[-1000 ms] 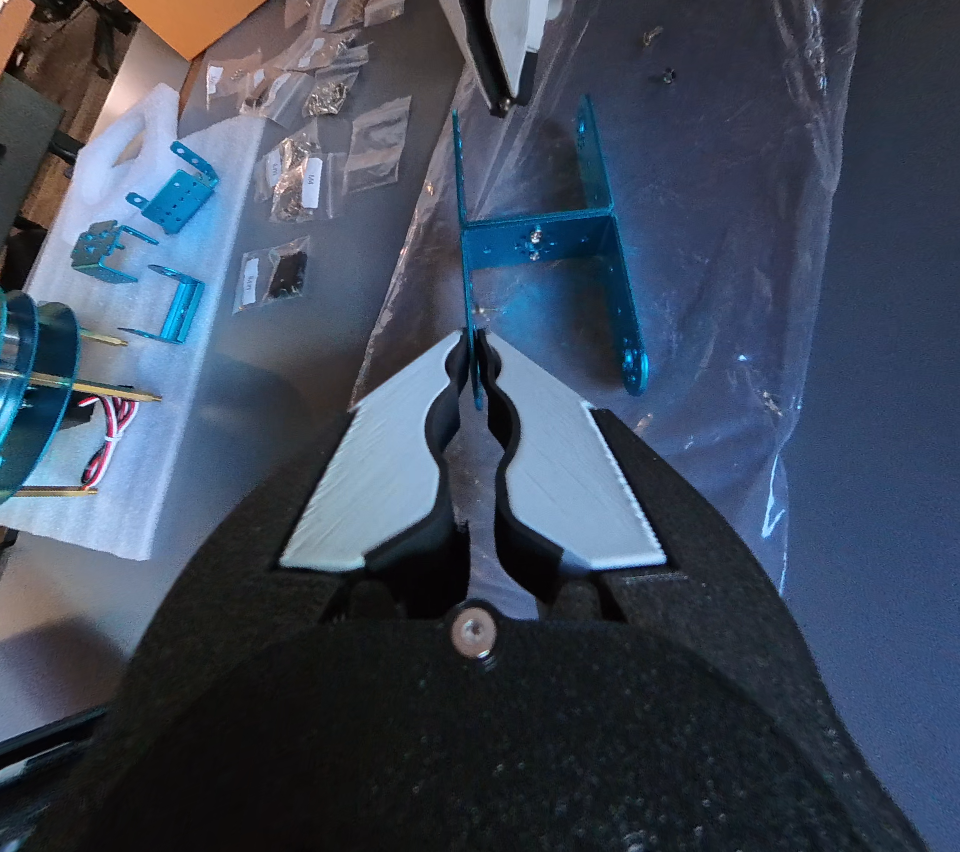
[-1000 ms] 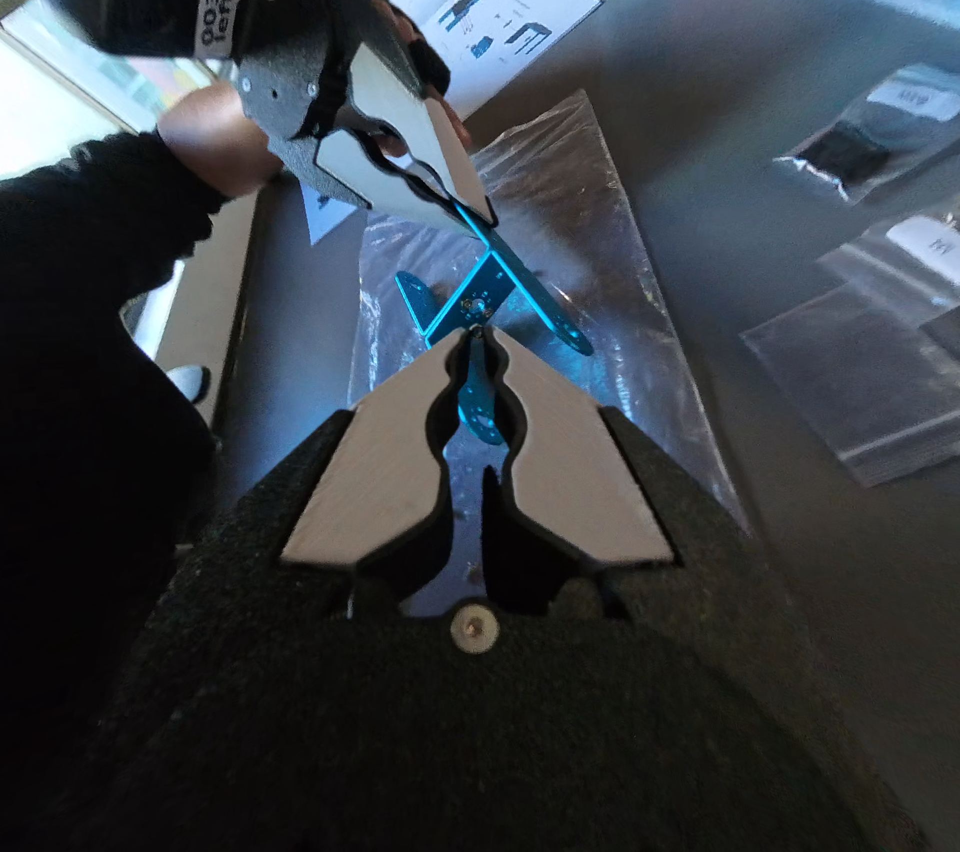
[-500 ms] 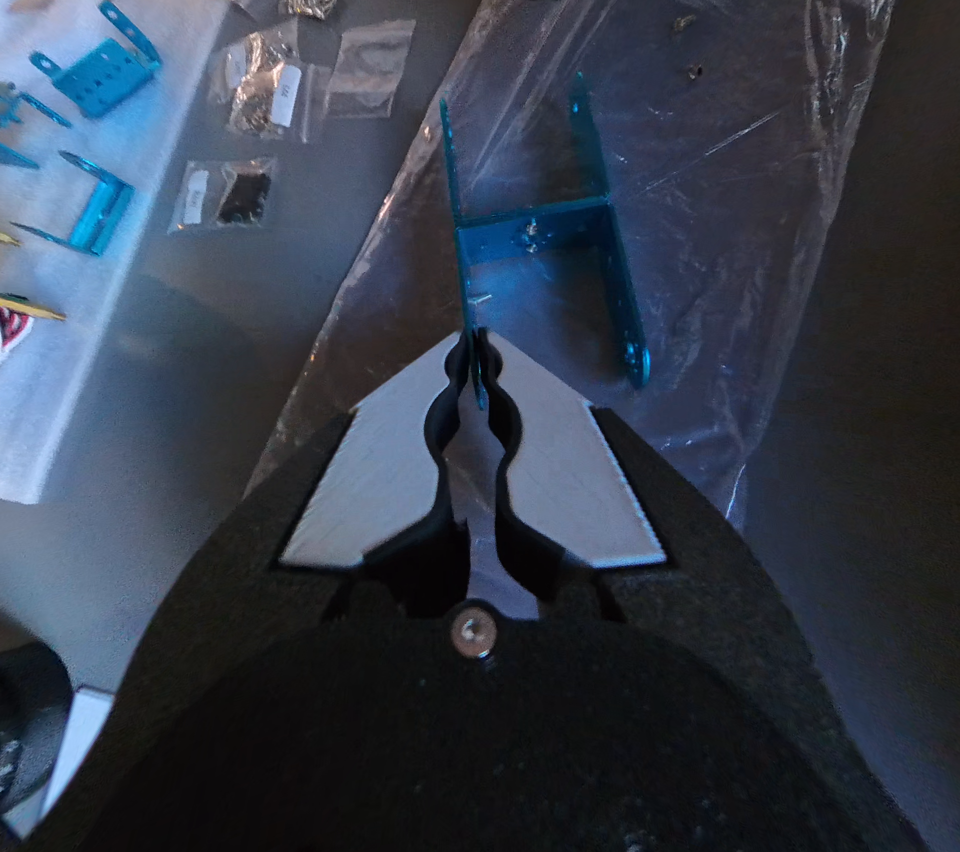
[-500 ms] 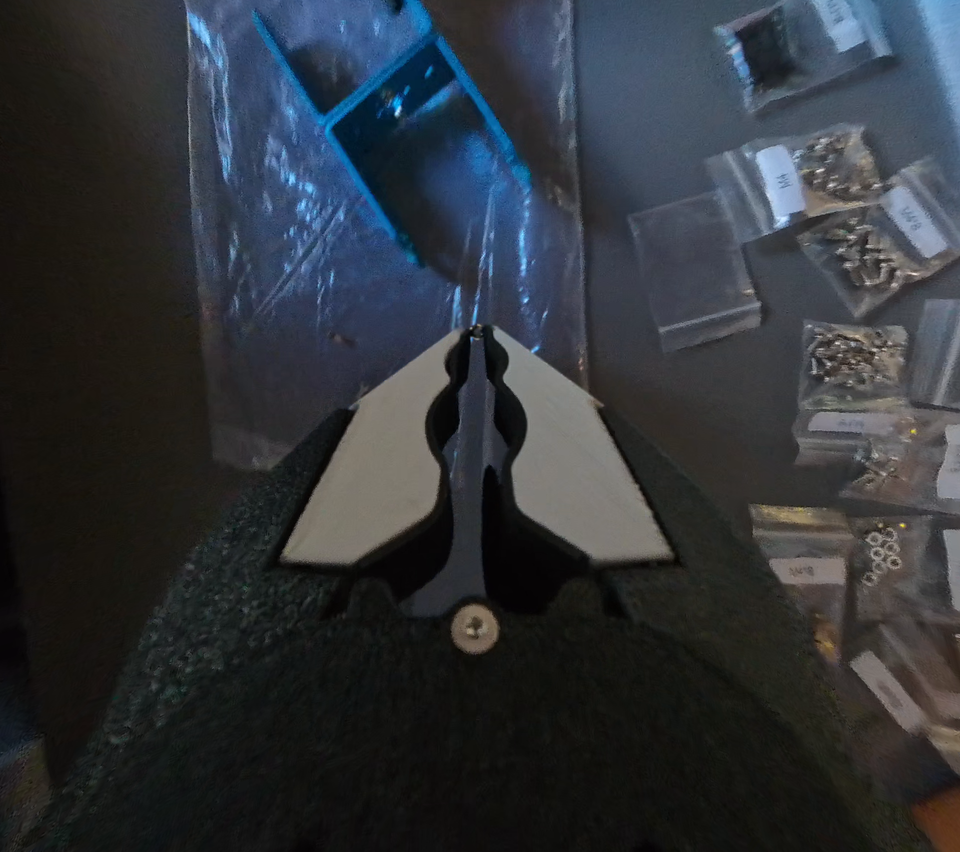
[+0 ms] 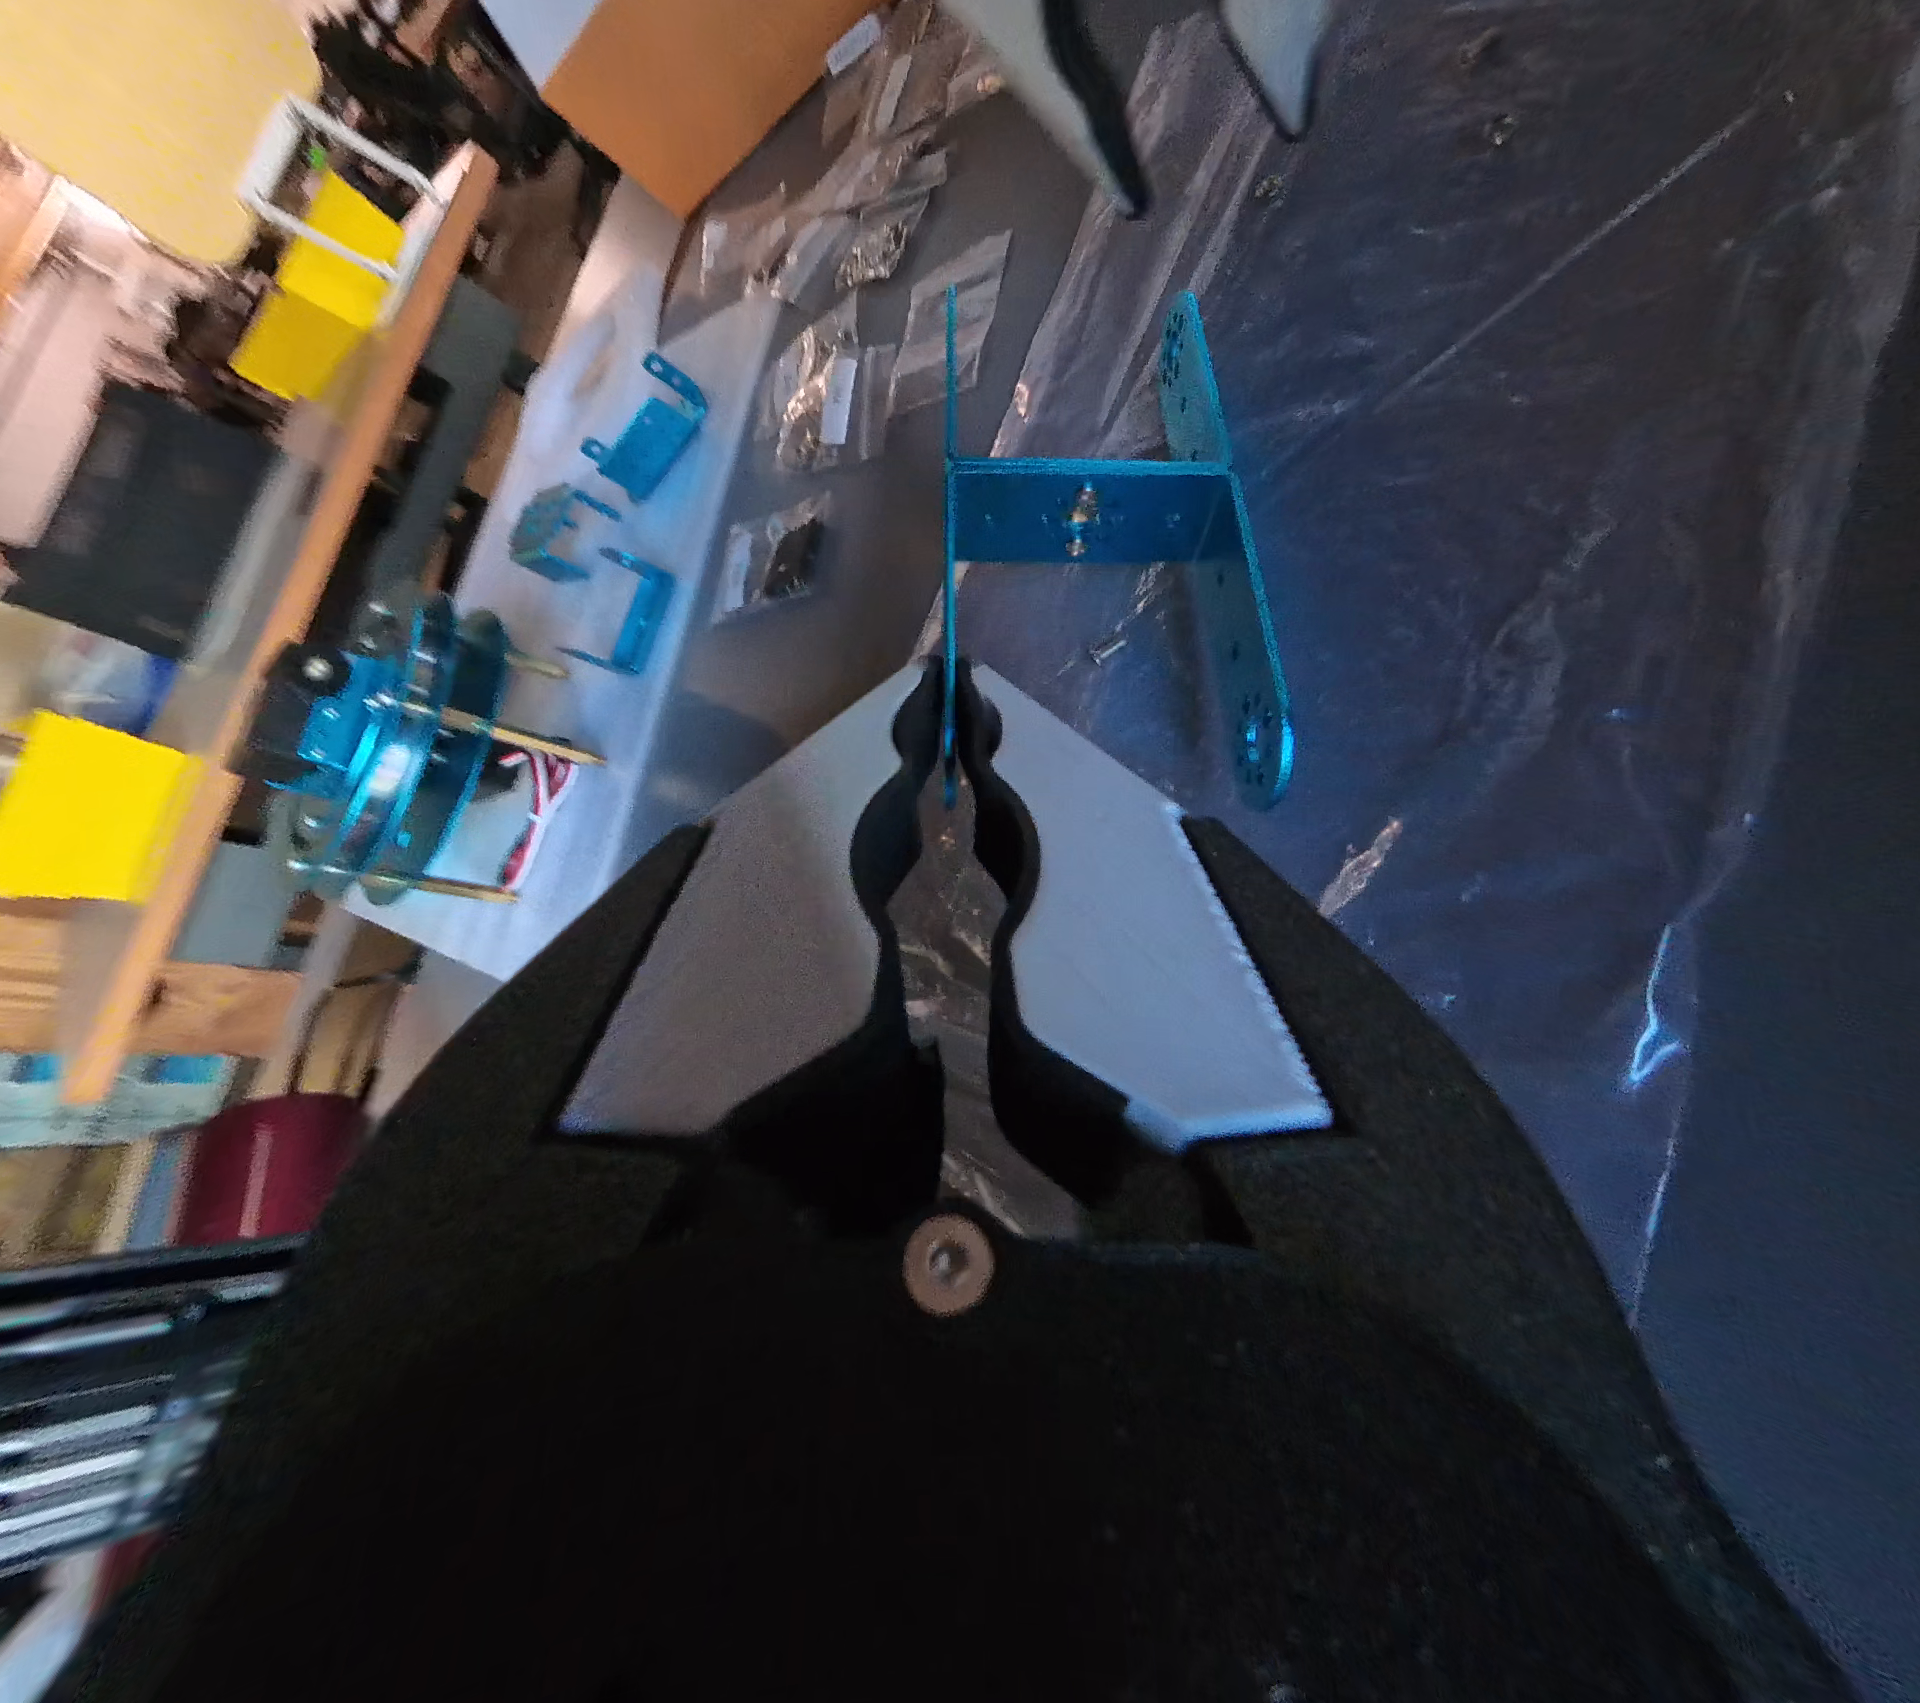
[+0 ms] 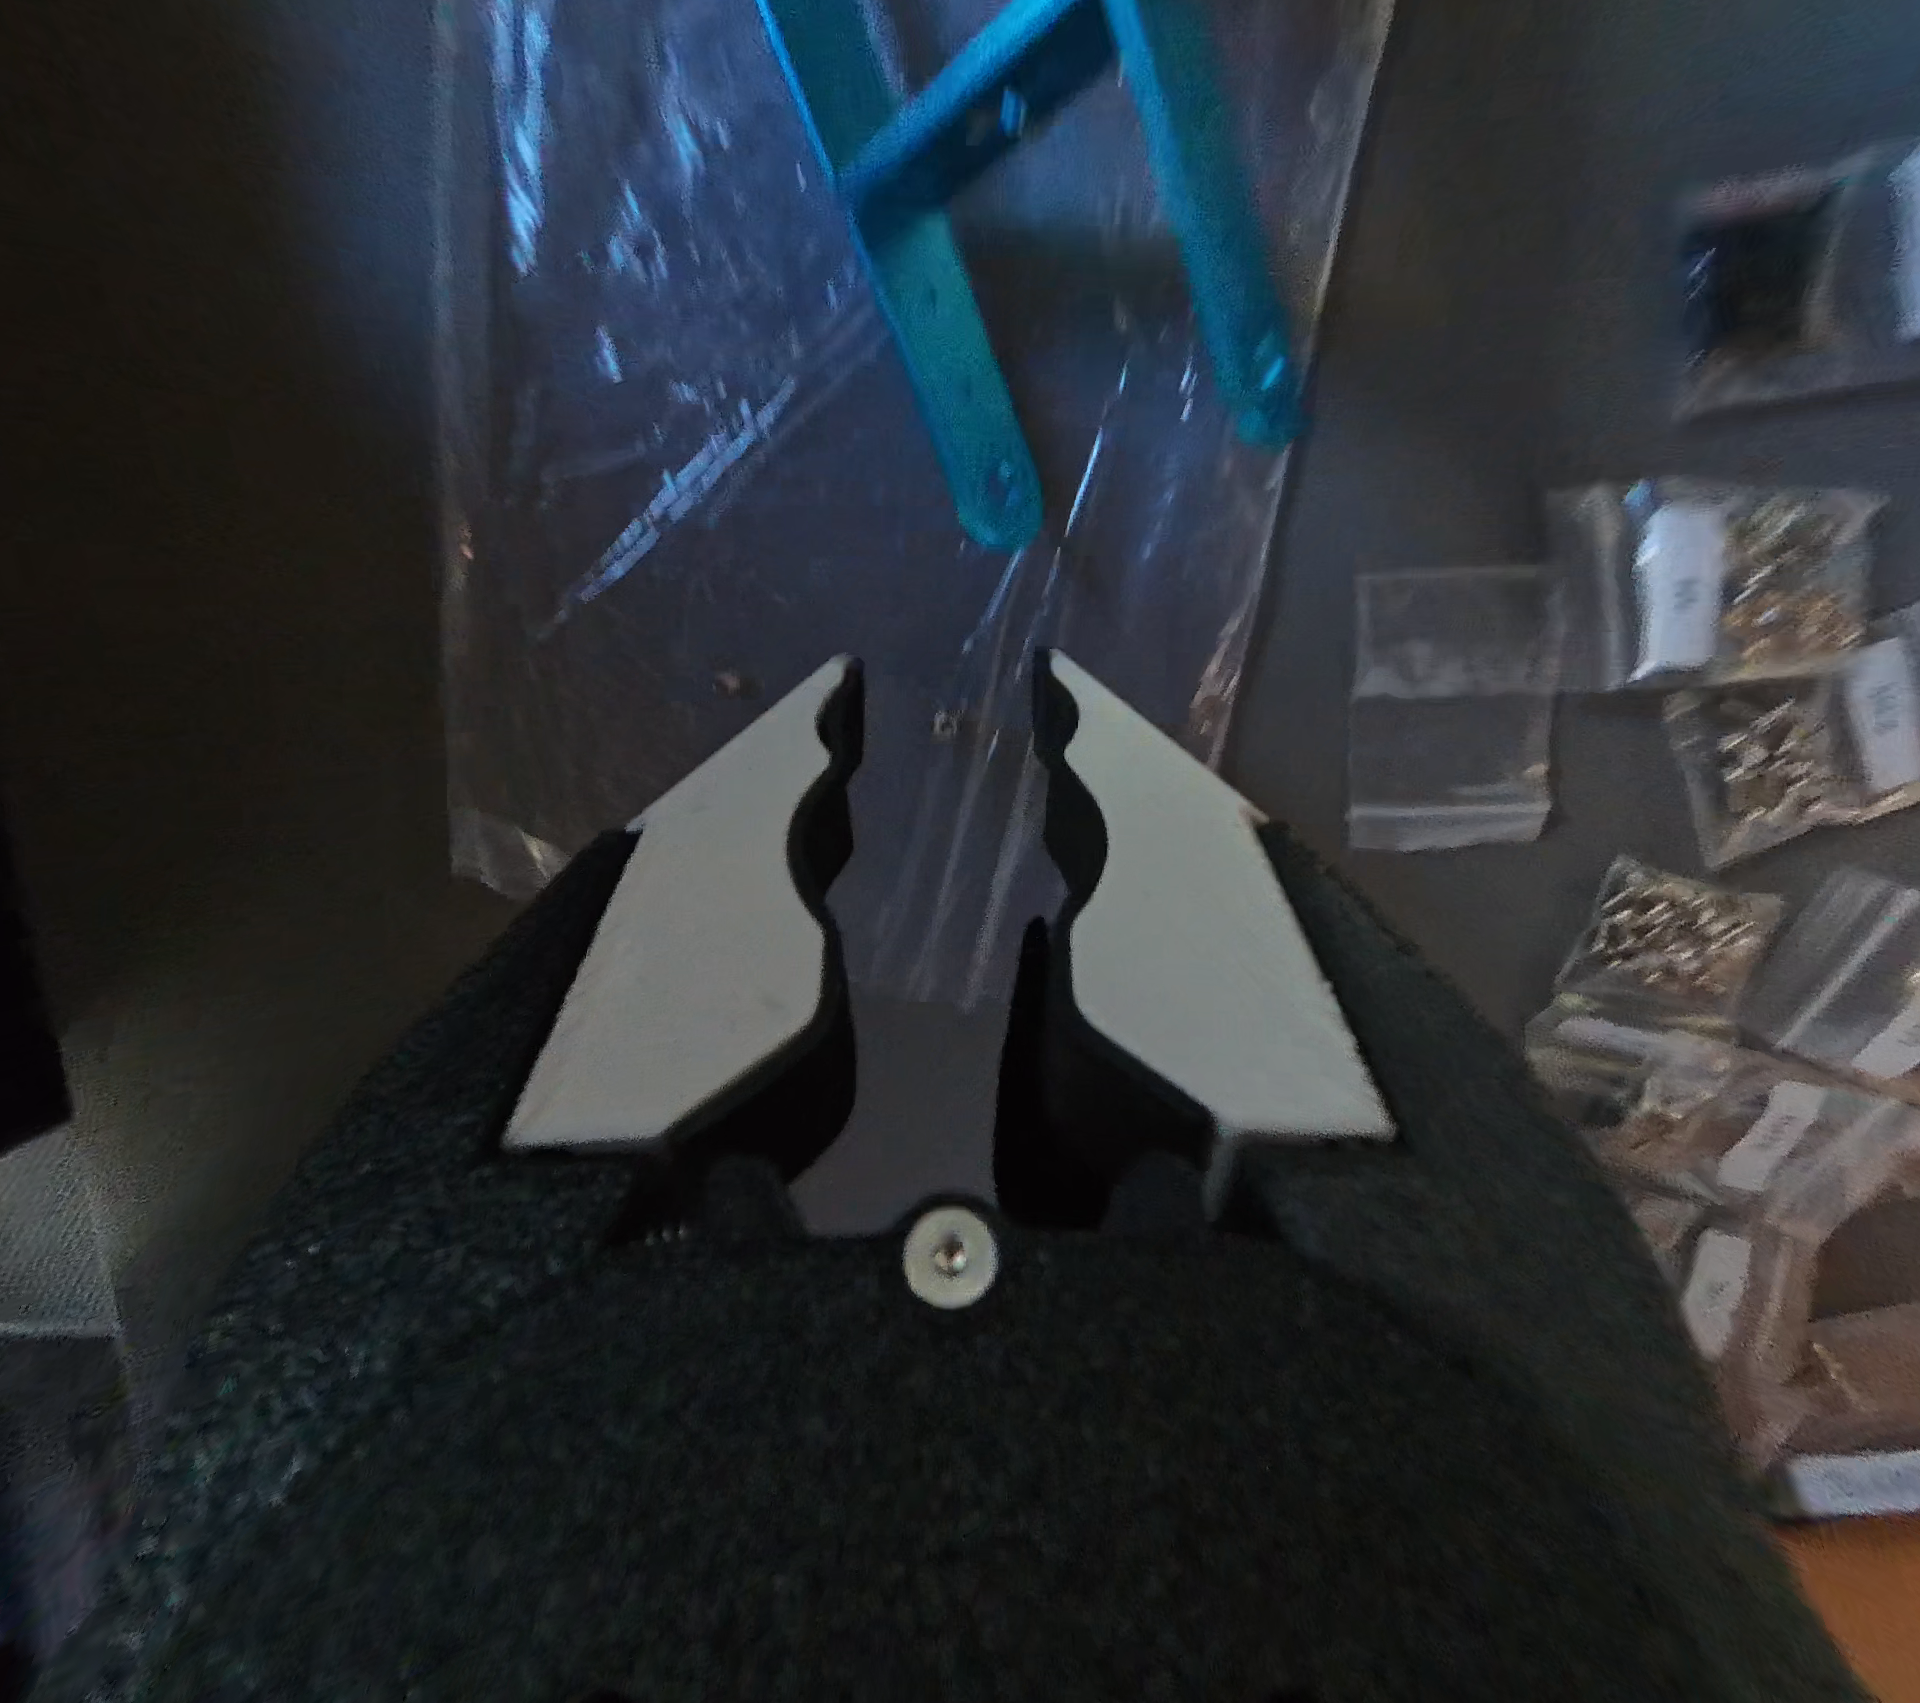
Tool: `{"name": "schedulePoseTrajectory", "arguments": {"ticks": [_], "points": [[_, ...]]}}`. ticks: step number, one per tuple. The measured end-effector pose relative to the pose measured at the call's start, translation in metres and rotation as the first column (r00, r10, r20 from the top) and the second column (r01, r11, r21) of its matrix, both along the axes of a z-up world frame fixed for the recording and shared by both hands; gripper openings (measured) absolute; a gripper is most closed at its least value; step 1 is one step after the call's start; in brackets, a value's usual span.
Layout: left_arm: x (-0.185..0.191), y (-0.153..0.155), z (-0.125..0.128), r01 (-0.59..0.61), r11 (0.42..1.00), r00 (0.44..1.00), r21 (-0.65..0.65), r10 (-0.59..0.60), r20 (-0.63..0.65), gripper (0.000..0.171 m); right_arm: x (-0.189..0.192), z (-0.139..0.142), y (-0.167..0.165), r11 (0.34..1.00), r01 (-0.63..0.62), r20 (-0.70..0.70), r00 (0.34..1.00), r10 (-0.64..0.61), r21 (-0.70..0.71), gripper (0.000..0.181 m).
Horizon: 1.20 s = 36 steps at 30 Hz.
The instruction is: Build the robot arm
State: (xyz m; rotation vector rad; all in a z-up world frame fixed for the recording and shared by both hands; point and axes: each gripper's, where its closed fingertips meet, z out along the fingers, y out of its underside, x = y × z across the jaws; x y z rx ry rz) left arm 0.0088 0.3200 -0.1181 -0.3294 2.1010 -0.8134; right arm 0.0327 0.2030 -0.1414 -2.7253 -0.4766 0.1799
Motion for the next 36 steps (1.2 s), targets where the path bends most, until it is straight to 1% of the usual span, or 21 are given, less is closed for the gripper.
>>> {"name": "schedulePoseTrajectory", "arguments": {"ticks": [2, 3, 4, 5, 7, 9, 12, 13, 14, 15, 16, 17, 18, 20, 21, 24, 26, 28, 31, 35, 36], "points": [[-0.001, 0.000, 0.002, 0.012, 0.999, 0.998, 0.053, -0.015, 0.057, 0.001, -0.004, 0.027, 0.027, 0.985, -0.034, -0.001, 0.999, 0.035, 0.167, 0.034], [-0.002, -0.002, 0.004, 0.026, 0.997, 0.996, 0.071, -0.032, 0.083, 0.001, -0.008, 0.041, 0.045, 0.960, -0.064, 0.014, 0.998, 0.062, 0.273, 0.033], [-0.003, -0.003, 0.004, 0.036, 0.996, 0.995, 0.079, -0.043, 0.090, 0.001, -0.010, 0.050, 0.060, 0.930, -0.093, 0.053, 0.995, 0.079, 0.356, 0.034], [-0.003, -0.004, 0.004, 0.036, 0.996, 0.996, 0.077, -0.043, 0.084, 0.001, -0.011, 0.051, 0.071, 0.911, -0.134, 0.104, 0.989, 0.101, 0.389, 0.033], [-0.004, -0.006, 0.004, 0.045, 0.997, 0.996, 0.068, -0.050, 0.073, 0.001, -0.011, 0.036, 0.080, 0.915, -0.226, 0.233, 0.960, 0.153, 0.333, 0.031], [-0.003, -0.004, 0.004, 0.041, 0.999, 0.998, 0.035, -0.043, 0.045, 0.001, -0.006, 0.021, 0.080, 0.928, -0.284, 0.336, 0.922, 0.194, 0.243, 0.024], [-0.003, -0.005, 0.003, 0.044, 0.998, 0.999, -0.047, -0.045, -0.017, 0.000, -0.005, 0.015, 0.084, 0.921, -0.303, 0.401, 0.896, 0.189, 0.245, 0.016], [-0.004, -0.007, 0.003, 0.045, 0.996, 0.998, -0.075, -0.048, -0.040, 0.001, -0.001, 0.018, 0.087, 0.911, -0.321, 0.457, 0.872, 0.178, 0.259, 0.002], [-0.004, -0.008, 0.005, 0.042, 0.994, 0.998, -0.101, -0.046, -0.045, 0.001, 0.001, 0.021, 0.087, 0.901, -0.338, 0.494, 0.852, 0.172, 0.270, 0.001], [-0.005, -0.009, 0.010, 0.039, 0.989, 0.998, -0.140, -0.046, -0.045, 0.001, 0.002, 0.026, 0.086, 0.898, -0.331, 0.498, 0.853, 0.154, 0.290, 0.001], [-0.008, -0.010, 0.014, 0.043, 0.980, 0.996, -0.192, -0.057, -0.067, 0.008, 0.004, 0.033, 0.083, 0.896, -0.313, 0.485, 0.864, 0.131, 0.316, 0.001], [-0.010, -0.009, 0.017, 0.046, 0.969, 0.992, -0.241, -0.072, -0.103, 0.026, 0.009, 0.040, 0.078, 0.894, -0.294, 0.484, 0.869, 0.103, 0.338, 0.000], [-0.011, -0.005, 0.020, 0.039, 0.957, 0.986, -0.286, -0.083, -0.145, 0.033, 0.017, 0.046, 0.072, 0.895, -0.265, 0.474, 0.878, 0.070, 0.359, 0.000], [-0.020, -0.004, 0.017, 0.090, 0.933, 0.946, -0.348, -0.189, -0.263, 0.029, 0.022, 0.056, 0.061, 0.888, -0.196, 0.373, 0.927, 0.030, 0.415, 0.001], [-0.019, -0.003, 0.012, 0.101, 0.936, 0.928, -0.337, -0.211, -0.307, 0.027, 0.023, 0.060, 0.056, 0.882, -0.162, 0.313, 0.949, 0.016, 0.443, 0.000], [-0.014, -0.008, -0.007, 0.225, 0.953, 0.882, -0.201, -0.287, -0.373, 0.025, 0.033, 0.059, 0.046, 0.878, -0.091, 0.221, 0.975, -0.017, 0.469, 0.001], [-0.010, -0.015, -0.020, 0.282, 0.948, 0.832, -0.149, -0.319, -0.454, 0.024, 0.035, 0.054, 0.044, 0.870, -0.071, 0.175, 0.984, -0.019, 0.489, 0.001], [-0.002, -0.019, -0.029, 0.282, 0.949, 0.791, -0.142, -0.314, -0.526, 0.024, 0.038, 0.047, 0.041, 0.879, -0.052, 0.137, 0.990, -0.015, 0.474, 0.001], [-0.004, -0.023, -0.038, 0.270, 0.938, 0.703, -0.217, -0.346, -0.621, 0.024, 0.044, 0.046, 0.037, 0.879, -0.044, 0.128, 0.992, -0.020, 0.475, 0.000], [-0.011, -0.022, -0.042, 0.276, 0.929, 0.672, -0.247, -0.370, -0.642, 0.021, 0.047, 0.043, 0.035, 0.883, -0.047, 0.120, 0.993, -0.010, 0.467, 0.000], [-0.011, -0.021, -0.043, 0.280, 0.929, 0.679, -0.240, -0.369, -0.634, 0.021, 0.048, 0.041, 0.035, 0.885, -0.049, 0.123, 0.992, -0.010, 0.463, 0.000]]}}
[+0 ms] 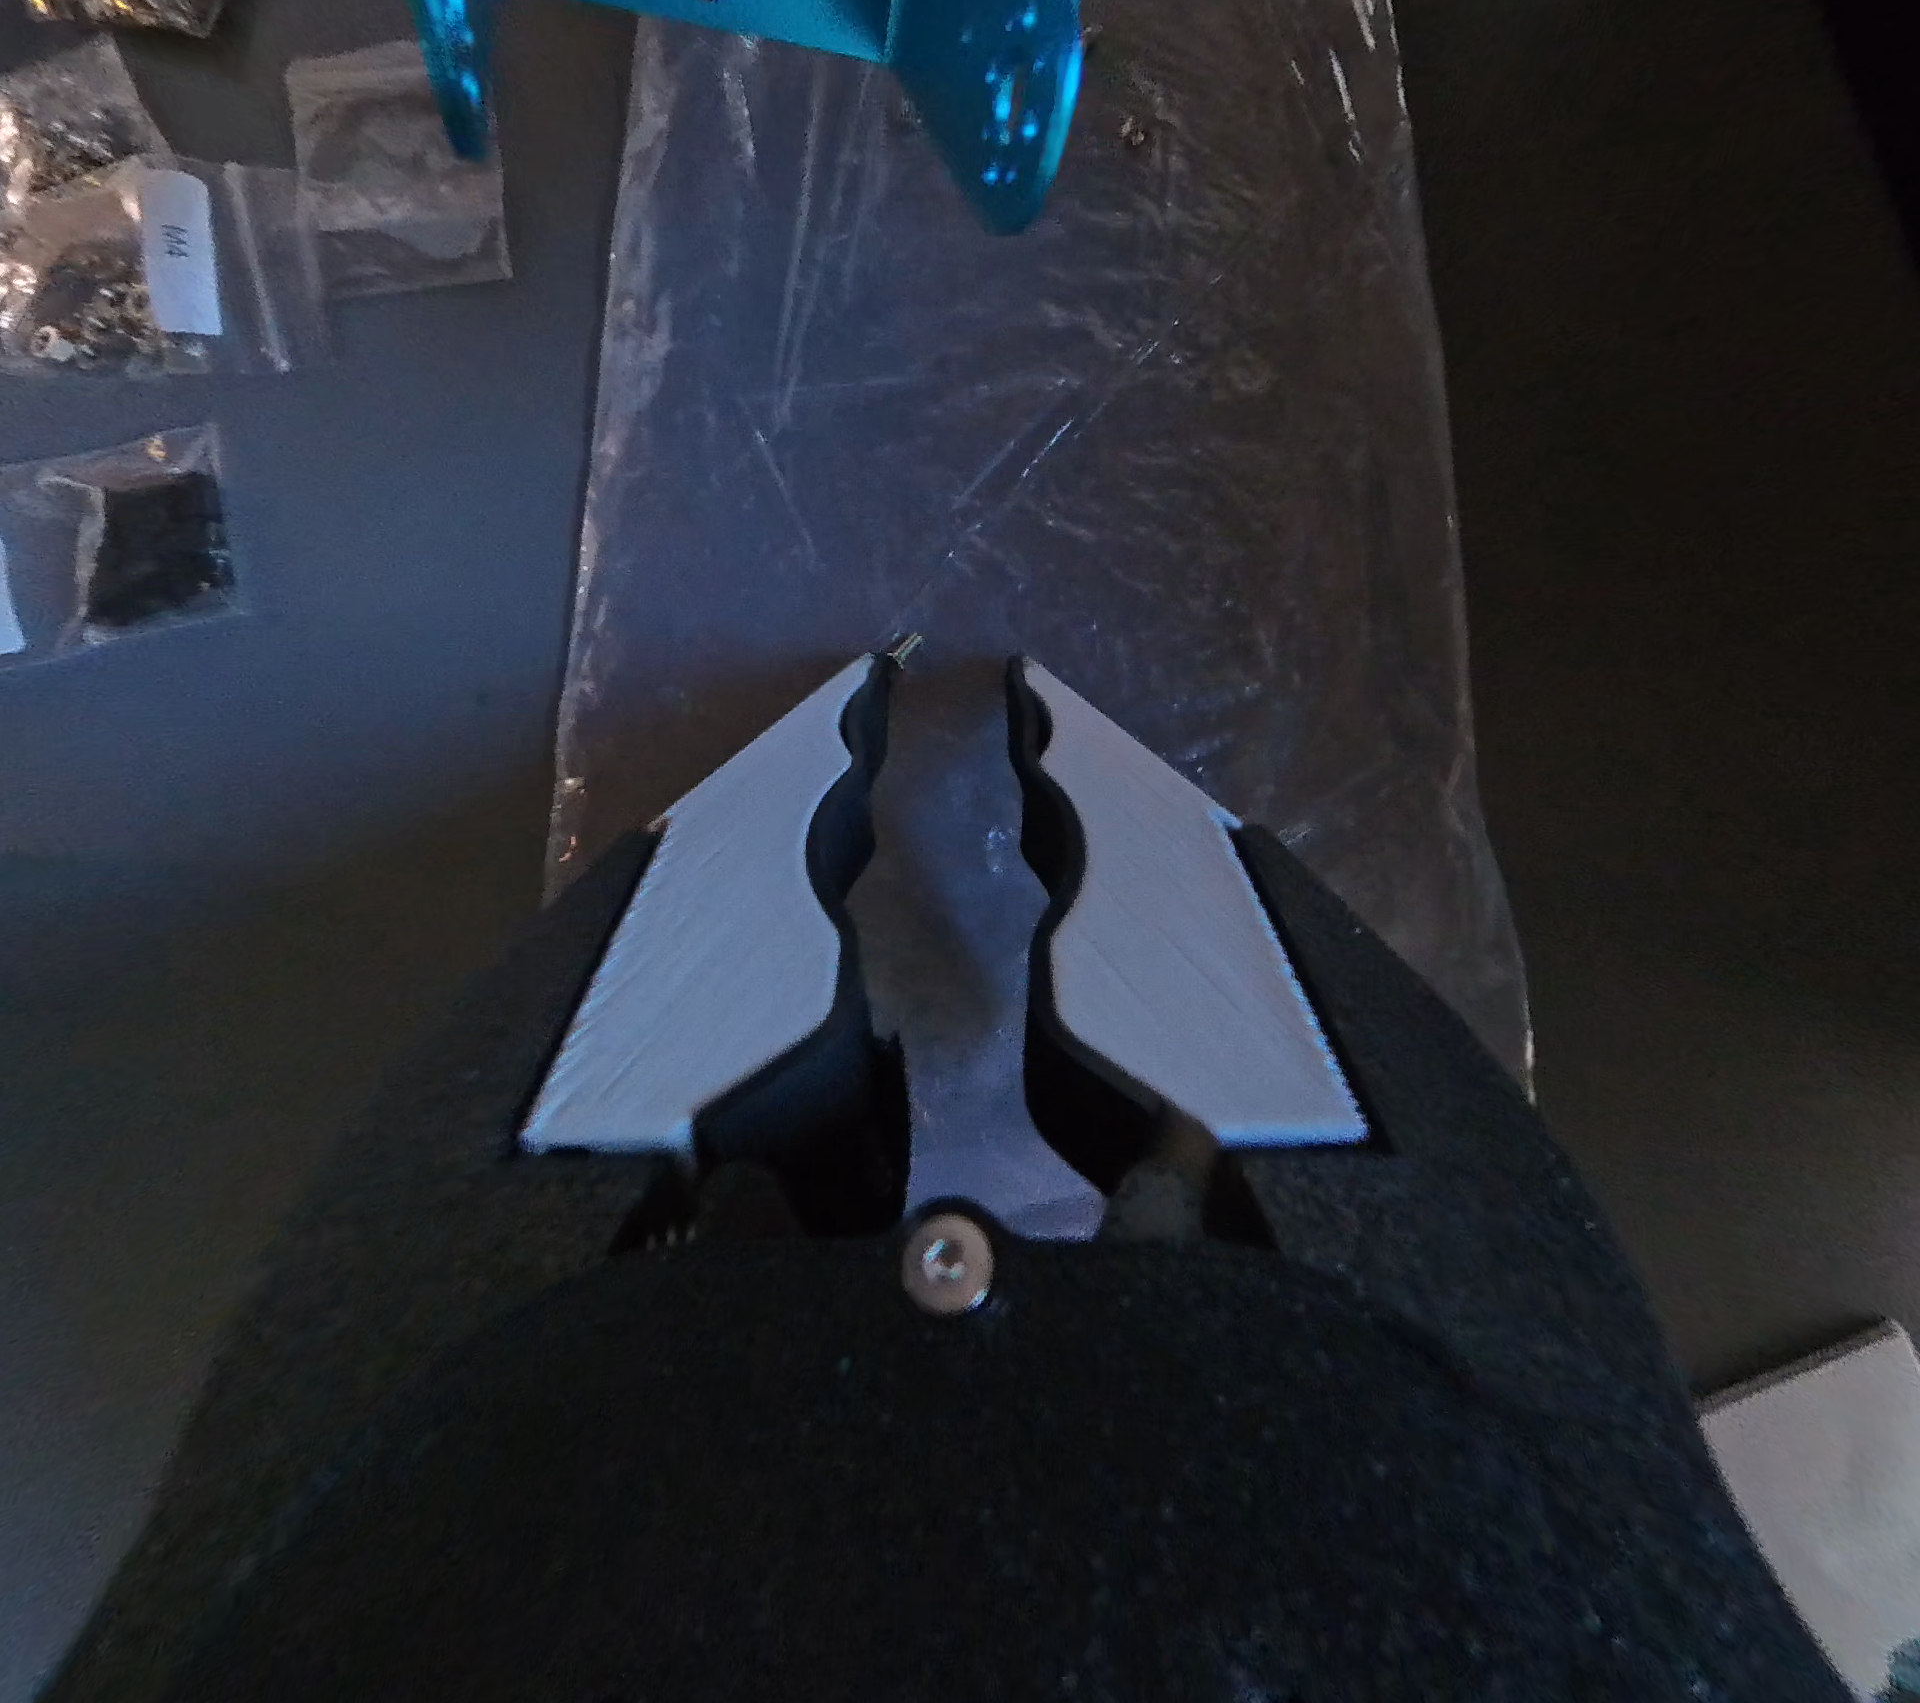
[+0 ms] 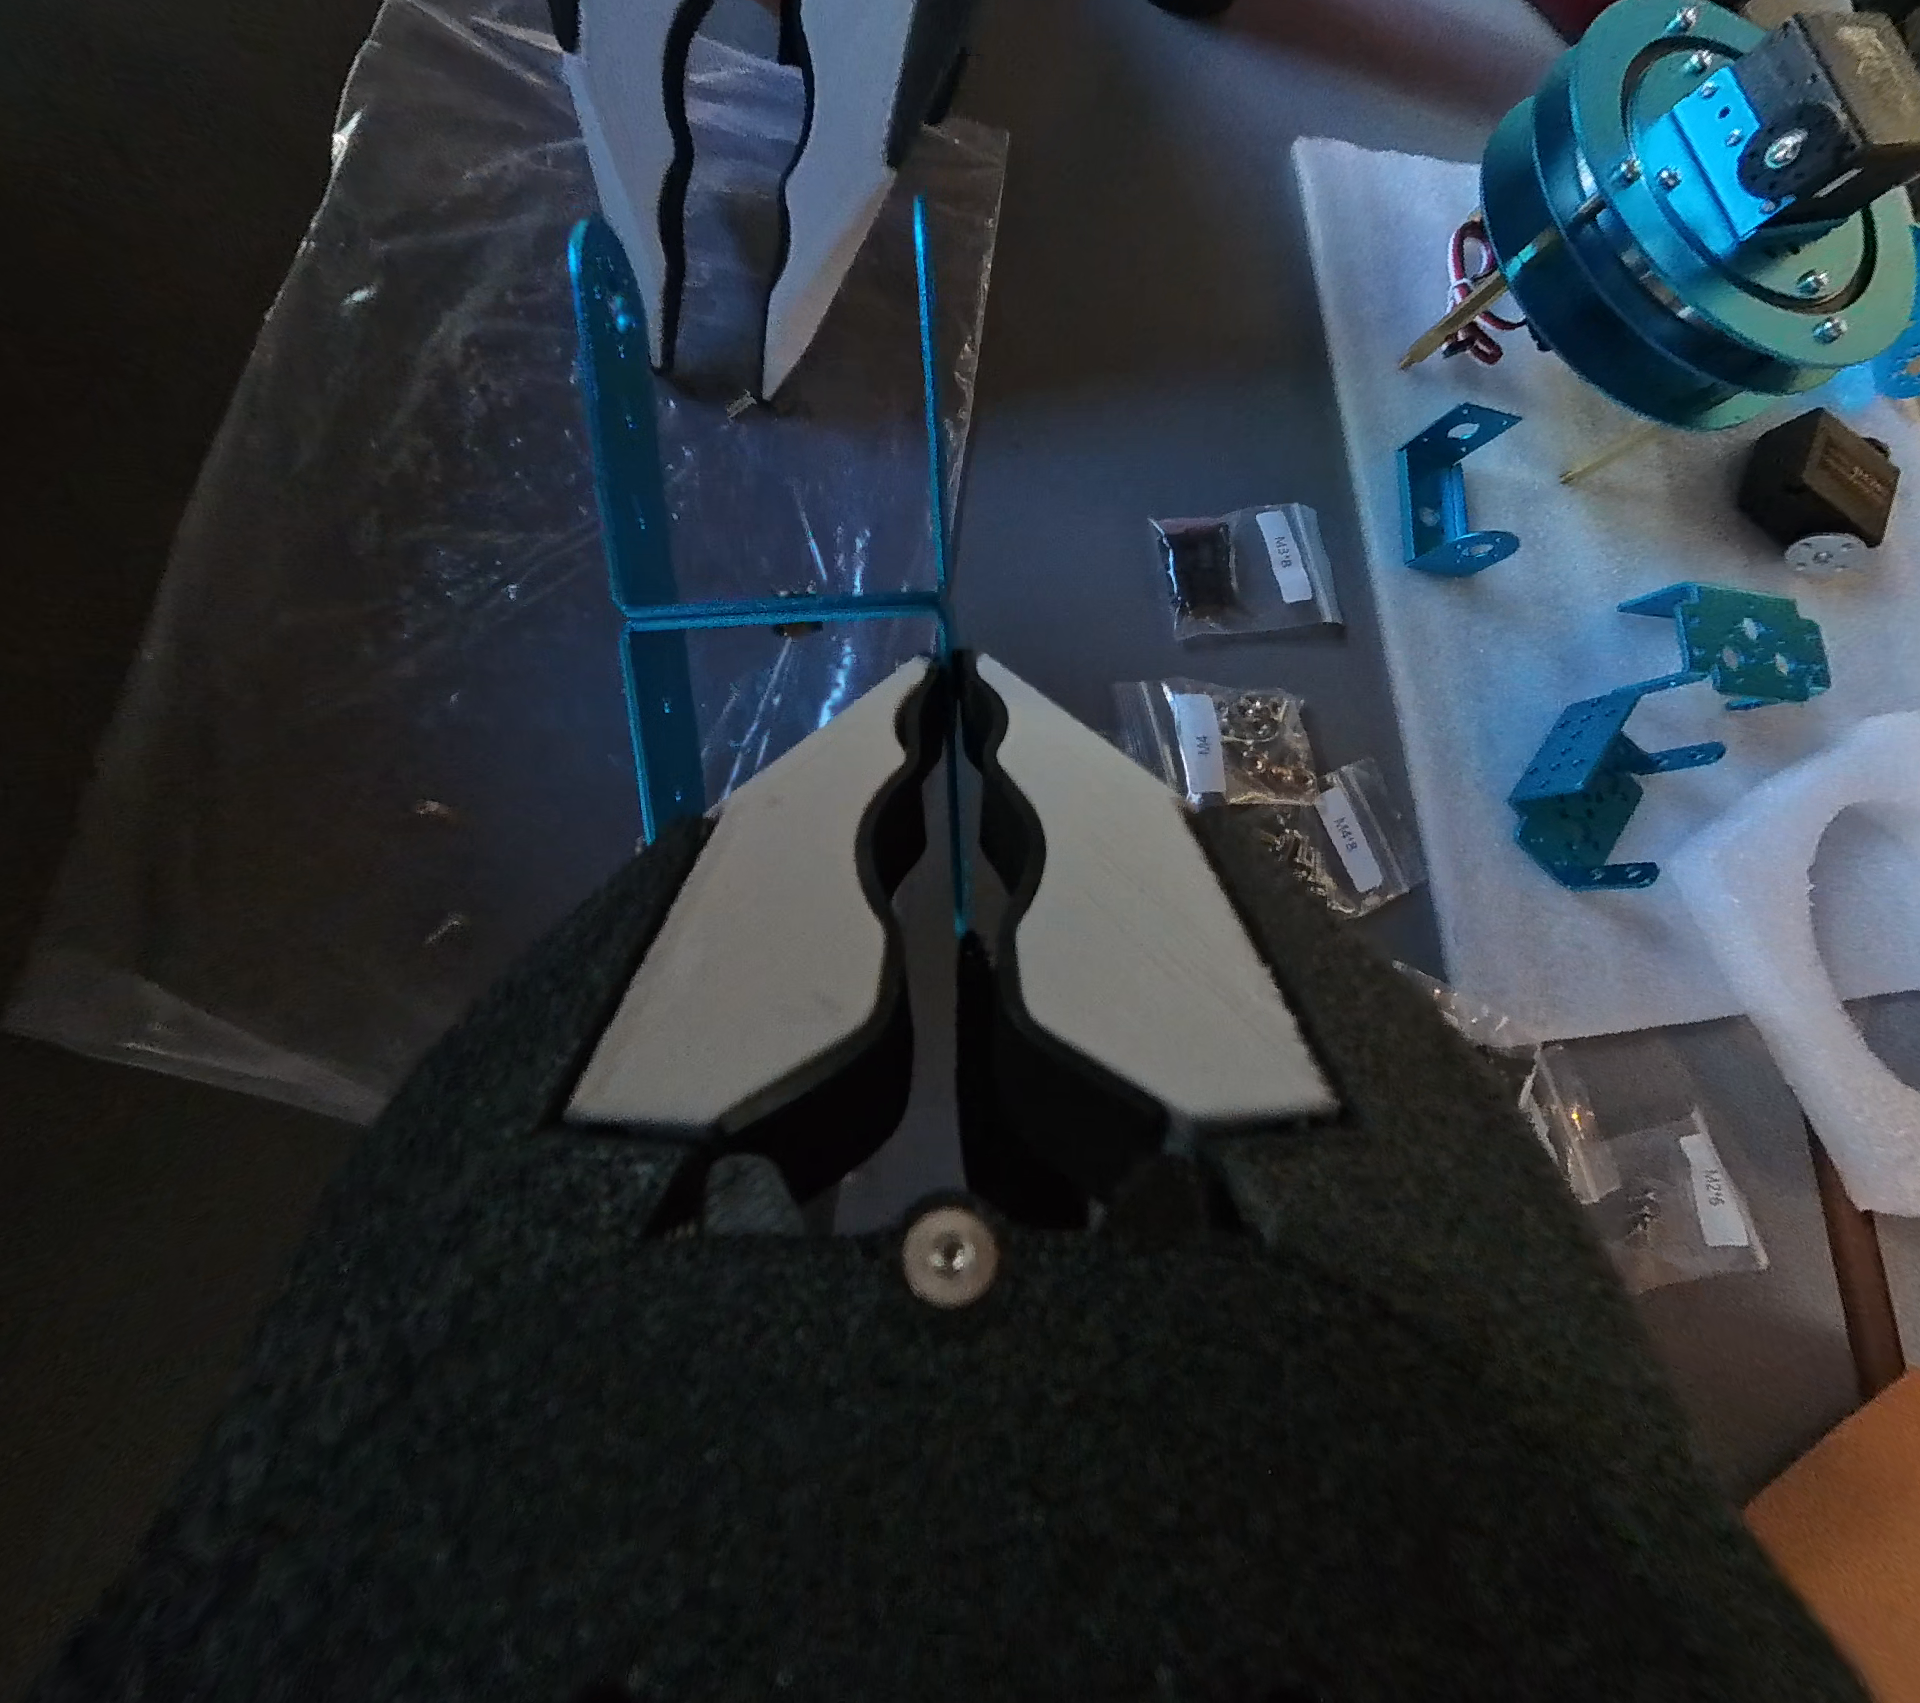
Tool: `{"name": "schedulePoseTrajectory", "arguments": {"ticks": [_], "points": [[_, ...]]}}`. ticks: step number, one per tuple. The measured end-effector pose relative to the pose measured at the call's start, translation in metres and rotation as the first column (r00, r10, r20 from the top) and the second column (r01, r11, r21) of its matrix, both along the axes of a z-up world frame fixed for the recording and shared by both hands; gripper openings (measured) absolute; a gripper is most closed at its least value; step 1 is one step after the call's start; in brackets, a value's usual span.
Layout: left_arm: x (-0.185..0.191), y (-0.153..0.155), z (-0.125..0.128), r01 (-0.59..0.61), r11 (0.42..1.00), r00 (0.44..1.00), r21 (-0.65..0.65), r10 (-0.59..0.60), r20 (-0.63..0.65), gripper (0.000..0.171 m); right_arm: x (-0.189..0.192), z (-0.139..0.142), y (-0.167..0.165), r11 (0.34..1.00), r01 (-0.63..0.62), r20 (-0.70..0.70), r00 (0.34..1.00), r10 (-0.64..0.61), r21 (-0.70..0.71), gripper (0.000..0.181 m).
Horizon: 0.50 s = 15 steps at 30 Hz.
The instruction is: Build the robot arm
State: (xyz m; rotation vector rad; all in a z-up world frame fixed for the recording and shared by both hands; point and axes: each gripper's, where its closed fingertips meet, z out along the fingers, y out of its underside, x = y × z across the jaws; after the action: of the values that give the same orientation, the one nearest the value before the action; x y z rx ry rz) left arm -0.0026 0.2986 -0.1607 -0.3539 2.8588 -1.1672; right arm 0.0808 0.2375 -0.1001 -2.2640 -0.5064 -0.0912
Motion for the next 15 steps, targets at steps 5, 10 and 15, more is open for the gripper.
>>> {"name": "schedulePoseTrajectory", "arguments": {"ticks": [5, 10, 15], "points": [[-0.004, -0.003, 0.002, 0.008, 1.000, 1.000, -0.025, -0.008, 0.012, 0.017, 0.003, -0.005, -0.001, 1.000, 0.000, 0.001, 1.000, 0.000, -0.013, 0.000], [0.004, -0.004, 0.006, 0.024, 0.999, 0.998, -0.045, -0.021, 0.058, 0.017, 0.002, 0.000, 0.000, 1.000, -0.003, 0.010, 1.000, 0.003, -0.003, 0.000], [-0.005, -0.005, 0.001, 0.098, 0.995, 0.995, -0.021, -0.098, -0.021, 0.021, -0.001, 0.002, 0.001, 1.000, -0.009, 0.015, 1.000, 0.009, -0.001, 0.001]]}}
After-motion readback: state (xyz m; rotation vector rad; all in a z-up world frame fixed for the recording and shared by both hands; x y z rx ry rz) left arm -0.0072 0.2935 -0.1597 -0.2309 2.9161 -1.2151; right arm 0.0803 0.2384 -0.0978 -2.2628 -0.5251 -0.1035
